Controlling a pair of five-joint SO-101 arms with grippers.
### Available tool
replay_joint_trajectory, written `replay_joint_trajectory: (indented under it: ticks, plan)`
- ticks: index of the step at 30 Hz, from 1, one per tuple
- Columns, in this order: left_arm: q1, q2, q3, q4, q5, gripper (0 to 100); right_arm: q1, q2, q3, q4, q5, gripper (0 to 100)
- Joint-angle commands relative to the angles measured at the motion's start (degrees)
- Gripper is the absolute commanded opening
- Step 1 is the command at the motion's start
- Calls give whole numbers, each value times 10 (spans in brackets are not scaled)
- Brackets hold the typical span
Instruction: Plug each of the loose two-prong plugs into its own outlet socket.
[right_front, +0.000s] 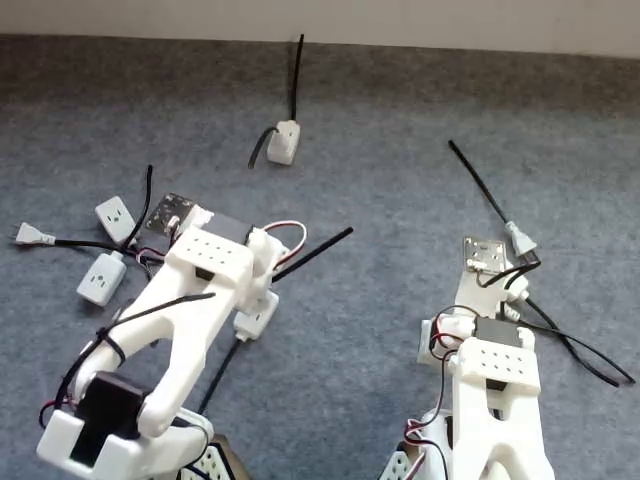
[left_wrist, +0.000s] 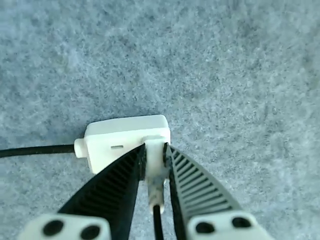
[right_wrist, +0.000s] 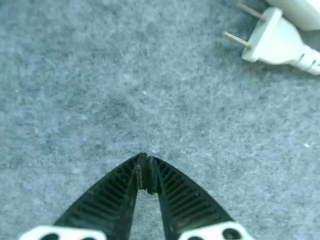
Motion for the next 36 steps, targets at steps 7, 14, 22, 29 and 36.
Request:
replay_joint_trajectory:
  ticks: [7, 14, 22, 29, 36]
  plan:
    - [-4, 0, 62, -86, -105, 11, 5, -5, -2, -8, 0, 7]
    - [-4, -3, 65, -51, -286, 11, 5, -5, -1, -8, 0, 7]
    - [-11, -6, 61, -21, -614, 11, 5, -5, -1, -8, 0, 7]
    - [-89, -1, 36, -21, -942, 11, 5, -5, -1, -8, 0, 7]
    - [-143, -3, 20, -19, -988, 117, 5, -5, -1, -8, 0, 7]
